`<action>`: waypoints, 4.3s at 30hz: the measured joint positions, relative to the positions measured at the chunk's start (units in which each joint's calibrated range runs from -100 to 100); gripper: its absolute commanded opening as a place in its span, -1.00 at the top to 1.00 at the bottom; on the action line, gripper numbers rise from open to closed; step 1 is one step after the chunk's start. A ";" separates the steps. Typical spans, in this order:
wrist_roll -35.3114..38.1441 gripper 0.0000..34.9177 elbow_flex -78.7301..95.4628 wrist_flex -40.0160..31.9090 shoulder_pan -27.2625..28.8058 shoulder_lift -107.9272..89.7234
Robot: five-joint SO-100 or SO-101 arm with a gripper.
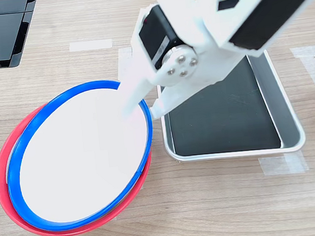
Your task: Lift the stacked dish and set it down on the table.
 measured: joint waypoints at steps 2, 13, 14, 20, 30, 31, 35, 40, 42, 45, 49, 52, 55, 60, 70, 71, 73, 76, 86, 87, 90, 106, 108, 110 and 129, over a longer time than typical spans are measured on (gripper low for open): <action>0.29 0.36 -0.73 0.00 -0.80 1.28; 0.73 0.99 -2.36 -1.06 -0.62 5.97; 0.73 0.99 -2.45 -1.22 -0.62 5.97; 0.34 0.99 -3.45 -1.22 -0.62 6.05; -0.39 0.99 -5.44 -0.24 -0.71 3.67; -0.44 0.99 -5.99 0.24 -0.09 2.81; -0.10 1.00 -7.53 1.96 3.72 -0.34; 2.05 1.00 -8.44 3.92 11.06 -1.79; 2.93 1.00 -8.44 4.24 13.36 -1.79; 4.74 1.00 -8.44 4.89 17.61 -1.79; 7.13 1.00 -8.44 4.98 22.74 -1.28; 8.06 1.00 -8.44 4.98 24.69 0.09; 8.94 1.00 -8.44 4.73 27.26 1.62; 9.72 1.00 -8.44 2.04 29.56 6.99; 10.45 1.00 -8.44 -4.00 30.88 13.55; 10.40 1.00 -8.44 -4.08 30.71 13.73; 10.40 1.00 -8.44 -4.08 30.27 13.73; 10.40 1.00 -7.80 -4.08 29.47 13.73; 10.65 0.92 -4.08 -7.10 28.76 13.73; 10.94 0.76 -3.72 -7.42 28.76 13.73; 11.33 0.43 -3.09 -8.16 29.29 13.64; 13.77 0.49 -0.82 1.79 31.50 6.91; 13.04 0.48 -0.82 8.48 29.47 1.71; 12.21 0.59 -0.82 12.64 27.52 -2.05; 0.24 1.00 54.26 -16.72 10.71 -62.57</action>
